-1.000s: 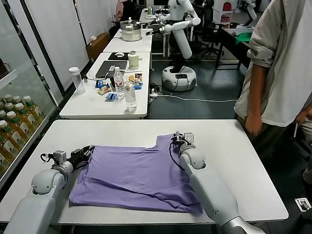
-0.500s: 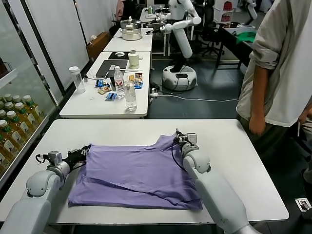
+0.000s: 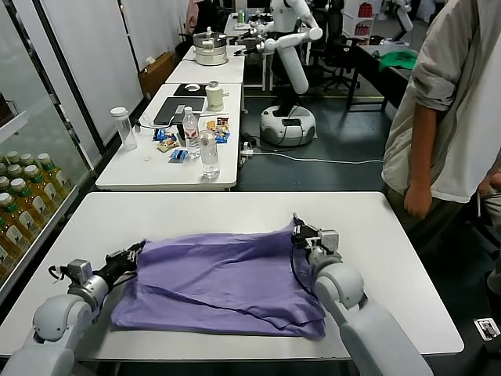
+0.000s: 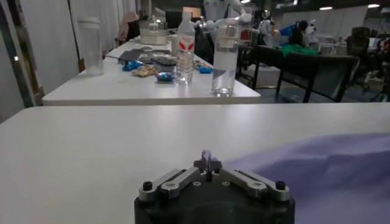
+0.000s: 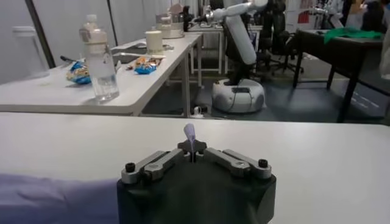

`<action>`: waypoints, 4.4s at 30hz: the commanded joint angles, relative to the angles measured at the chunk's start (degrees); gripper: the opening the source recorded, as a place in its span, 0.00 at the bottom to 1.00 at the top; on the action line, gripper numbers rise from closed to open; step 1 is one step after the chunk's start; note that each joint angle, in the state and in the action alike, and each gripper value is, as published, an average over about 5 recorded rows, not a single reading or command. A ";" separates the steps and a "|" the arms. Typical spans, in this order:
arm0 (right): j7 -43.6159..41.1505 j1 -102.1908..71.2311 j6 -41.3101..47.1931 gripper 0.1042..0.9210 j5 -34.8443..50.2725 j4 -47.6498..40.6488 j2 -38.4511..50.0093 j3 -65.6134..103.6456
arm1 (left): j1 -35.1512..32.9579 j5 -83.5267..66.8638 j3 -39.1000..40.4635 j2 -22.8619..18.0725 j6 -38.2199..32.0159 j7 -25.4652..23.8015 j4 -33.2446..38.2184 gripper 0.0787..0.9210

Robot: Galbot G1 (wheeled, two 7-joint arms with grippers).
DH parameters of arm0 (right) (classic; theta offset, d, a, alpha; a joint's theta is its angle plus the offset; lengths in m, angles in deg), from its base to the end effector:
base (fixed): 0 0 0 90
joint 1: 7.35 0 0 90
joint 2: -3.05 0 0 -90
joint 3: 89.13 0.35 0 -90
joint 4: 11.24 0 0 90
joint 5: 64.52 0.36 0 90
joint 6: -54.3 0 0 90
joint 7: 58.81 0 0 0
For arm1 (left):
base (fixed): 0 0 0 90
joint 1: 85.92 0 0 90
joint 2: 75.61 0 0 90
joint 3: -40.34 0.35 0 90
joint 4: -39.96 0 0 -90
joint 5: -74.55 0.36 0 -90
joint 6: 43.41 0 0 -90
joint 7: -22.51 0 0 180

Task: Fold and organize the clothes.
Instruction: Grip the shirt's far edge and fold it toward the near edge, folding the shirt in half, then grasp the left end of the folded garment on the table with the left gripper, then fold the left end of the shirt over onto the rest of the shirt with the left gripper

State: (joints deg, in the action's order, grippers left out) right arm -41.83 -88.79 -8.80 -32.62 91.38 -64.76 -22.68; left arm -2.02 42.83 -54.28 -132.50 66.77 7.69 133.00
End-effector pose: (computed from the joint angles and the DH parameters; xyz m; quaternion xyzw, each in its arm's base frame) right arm 0.3637 0.0275 -0.2529 0.1067 -0.9824 -0.0072 0.1534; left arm 0.3285 0.2050 -0.2980 -0.1056 -0.9771 0.0132 0.1841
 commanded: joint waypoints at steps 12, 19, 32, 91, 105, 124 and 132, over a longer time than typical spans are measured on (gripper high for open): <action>0.06 -11.97 0.25 0.01 -2.22 9.42 2.27 1.11 | -9.24 0.62 -4.65 0.72 -0.81 0.41 7.41 0.01; 0.13 -12.40 0.74 0.01 -2.27 10.04 2.57 1.16 | -10.34 1.46 -4.83 0.93 -0.32 0.35 8.38 0.01; -0.13 -12.35 1.69 0.01 -2.20 10.15 3.13 1.28 | -11.28 2.95 -4.52 1.44 0.25 -0.02 8.89 0.01; -1.10 -23.38 5.21 0.88 -9.48 22.54 4.81 7.76 | -15.80 -3.09 -2.48 -6.46 10.62 21.11 16.68 0.88; -1.48 -23.83 4.97 0.88 -10.44 22.29 4.02 7.80 | -16.51 -3.06 -2.30 -7.06 10.85 21.11 17.93 0.46; -2.42 -20.87 4.81 0.88 -12.52 22.14 3.27 6.82 | -16.48 14.31 -14.10 -1.67 10.45 22.75 18.81 0.03; -2.92 -19.28 4.64 0.88 -12.50 20.73 3.35 5.51 | -18.98 19.03 -21.77 1.81 10.09 22.59 16.94 0.03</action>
State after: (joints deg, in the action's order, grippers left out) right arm -44.61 -109.45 -4.08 -44.86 112.89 -61.40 -16.56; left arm -19.00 54.18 -65.64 -134.78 77.13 29.92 151.33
